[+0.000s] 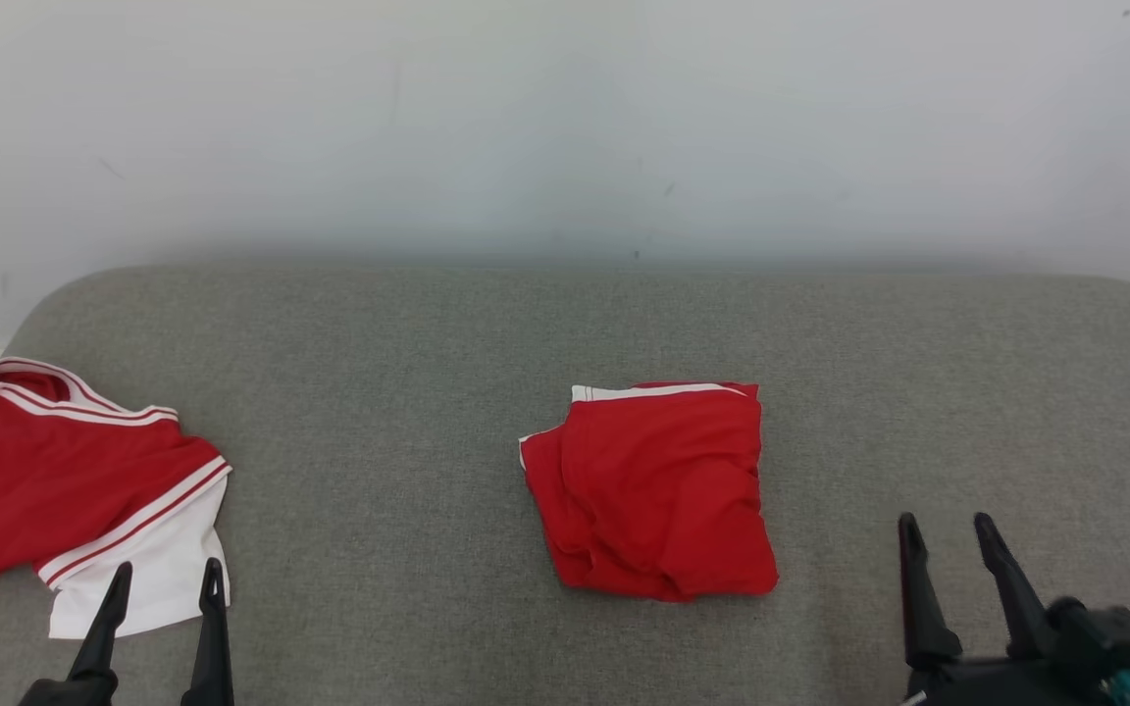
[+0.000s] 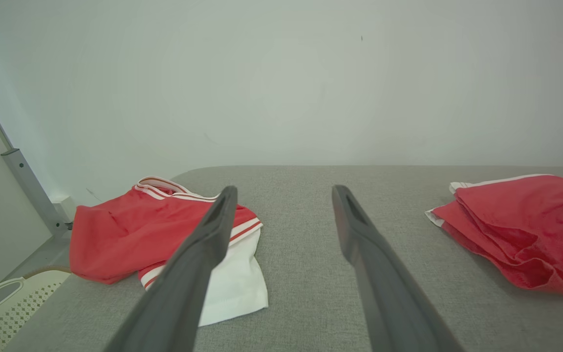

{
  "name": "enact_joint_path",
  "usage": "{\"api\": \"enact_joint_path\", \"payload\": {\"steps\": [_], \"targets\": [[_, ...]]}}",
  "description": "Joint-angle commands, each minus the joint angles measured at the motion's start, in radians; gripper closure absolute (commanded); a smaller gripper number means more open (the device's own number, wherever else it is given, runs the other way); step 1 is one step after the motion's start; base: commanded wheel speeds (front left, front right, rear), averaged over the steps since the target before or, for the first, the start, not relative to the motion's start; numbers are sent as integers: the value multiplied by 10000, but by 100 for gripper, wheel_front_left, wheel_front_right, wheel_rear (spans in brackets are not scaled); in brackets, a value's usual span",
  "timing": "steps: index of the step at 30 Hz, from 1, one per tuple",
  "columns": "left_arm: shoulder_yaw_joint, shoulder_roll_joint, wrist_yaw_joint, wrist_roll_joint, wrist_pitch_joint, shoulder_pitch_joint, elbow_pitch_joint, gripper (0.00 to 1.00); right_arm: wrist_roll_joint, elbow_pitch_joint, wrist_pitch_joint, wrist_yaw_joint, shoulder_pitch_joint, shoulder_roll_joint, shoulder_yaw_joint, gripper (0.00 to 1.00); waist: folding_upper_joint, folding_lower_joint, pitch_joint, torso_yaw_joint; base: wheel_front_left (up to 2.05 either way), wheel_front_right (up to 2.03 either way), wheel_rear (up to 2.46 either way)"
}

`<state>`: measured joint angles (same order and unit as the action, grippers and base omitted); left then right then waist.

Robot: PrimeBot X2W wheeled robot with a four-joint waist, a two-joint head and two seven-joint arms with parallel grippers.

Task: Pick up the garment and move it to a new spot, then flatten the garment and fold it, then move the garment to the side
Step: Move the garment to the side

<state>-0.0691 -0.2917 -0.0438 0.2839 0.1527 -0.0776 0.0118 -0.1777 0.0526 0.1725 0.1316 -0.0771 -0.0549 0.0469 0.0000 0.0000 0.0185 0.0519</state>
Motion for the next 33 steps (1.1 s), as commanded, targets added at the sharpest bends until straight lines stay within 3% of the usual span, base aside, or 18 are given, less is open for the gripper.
{"api": "enact_joint_path", "payload": {"steps": [1, 6, 18, 33], "targets": [[-5, 9, -56, -35, 69, 66, 27, 0, -191, 172, -130, -13, 303, 29, -78, 0, 0, 0, -21, 40, 0, 0, 0], [-99, 73, -151, -133, 144, 238, -22, 0, -502, 1543, -511, -13, 1470, -66, -258, 0, 0, 0, -95, 291, 0, 0, 0], [-396, 439, -138, -45, 614, 928, -492, 0, -734, 7005, -921, -13, 5127, -473, -769, 0, 0, 0, -548, 1365, 0, 0, 0], [-650, 757, -33, -16, 954, 1563, -953, 0, -1289, 10992, -1643, -15, 7302, -725, -600, 0, 0, 0, -1014, 2096, 0, 0, 0]]}}
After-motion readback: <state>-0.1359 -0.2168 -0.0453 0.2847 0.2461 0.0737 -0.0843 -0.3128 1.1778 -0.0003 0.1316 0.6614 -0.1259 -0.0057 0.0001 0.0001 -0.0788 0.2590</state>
